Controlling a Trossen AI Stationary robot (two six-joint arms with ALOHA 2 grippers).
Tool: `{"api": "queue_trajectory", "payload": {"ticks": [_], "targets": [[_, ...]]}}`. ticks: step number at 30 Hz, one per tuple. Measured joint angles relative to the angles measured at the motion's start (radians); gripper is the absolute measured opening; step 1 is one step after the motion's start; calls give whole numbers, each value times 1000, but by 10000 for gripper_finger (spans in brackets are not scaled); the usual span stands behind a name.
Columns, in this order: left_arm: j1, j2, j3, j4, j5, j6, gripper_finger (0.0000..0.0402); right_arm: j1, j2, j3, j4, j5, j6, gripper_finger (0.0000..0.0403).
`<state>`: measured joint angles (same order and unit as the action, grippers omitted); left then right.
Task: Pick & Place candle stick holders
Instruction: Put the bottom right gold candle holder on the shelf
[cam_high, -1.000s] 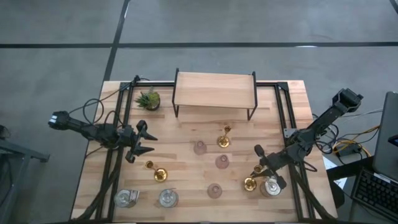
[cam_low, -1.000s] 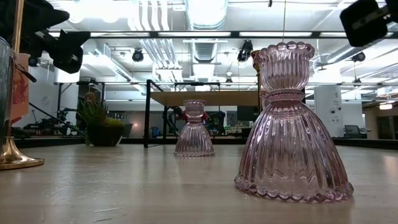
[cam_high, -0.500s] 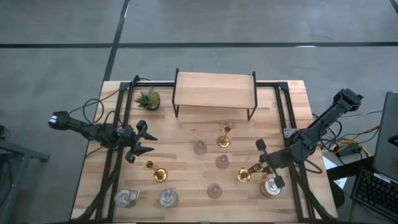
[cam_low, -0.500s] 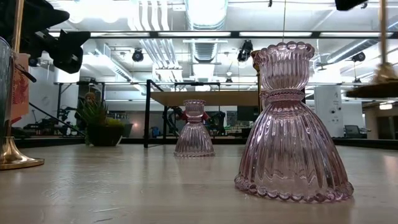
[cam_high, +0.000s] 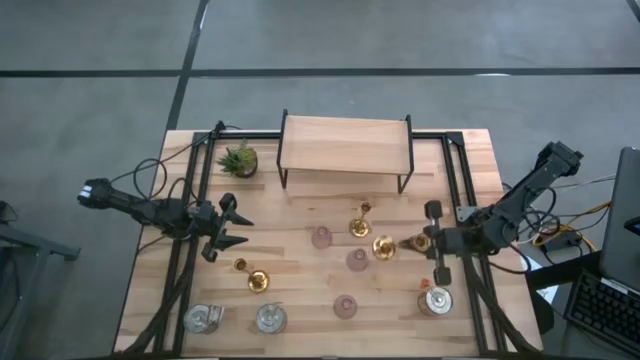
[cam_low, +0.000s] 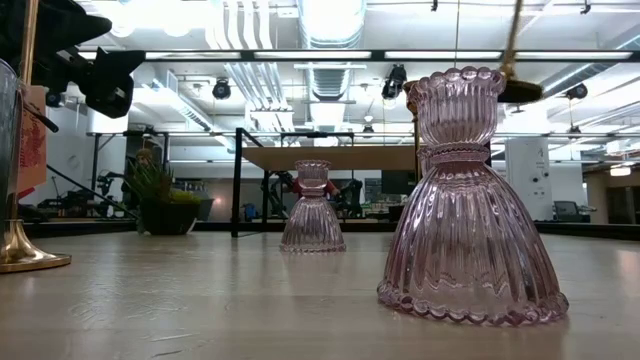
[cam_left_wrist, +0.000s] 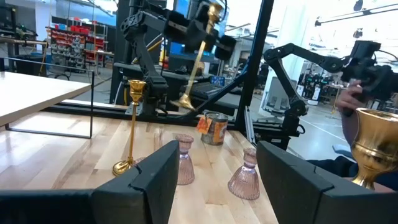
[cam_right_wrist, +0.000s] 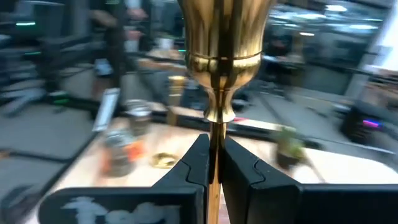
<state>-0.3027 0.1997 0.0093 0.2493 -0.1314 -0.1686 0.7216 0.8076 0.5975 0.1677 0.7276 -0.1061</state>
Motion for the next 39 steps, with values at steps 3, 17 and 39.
{"api": "queue_trajectory", "payload": {"ticks": [3, 17, 39], "targets": [[0, 0, 0, 0, 0, 0, 218, 0, -14, 21, -16, 155, -12, 18], [0, 0, 0, 0, 0, 0, 218, -79, -129, 86, -15, 531, -147, 18], [0, 0, 0, 0, 0, 0, 218, -746, -147, 99, -8, 29, -91, 18]]}}
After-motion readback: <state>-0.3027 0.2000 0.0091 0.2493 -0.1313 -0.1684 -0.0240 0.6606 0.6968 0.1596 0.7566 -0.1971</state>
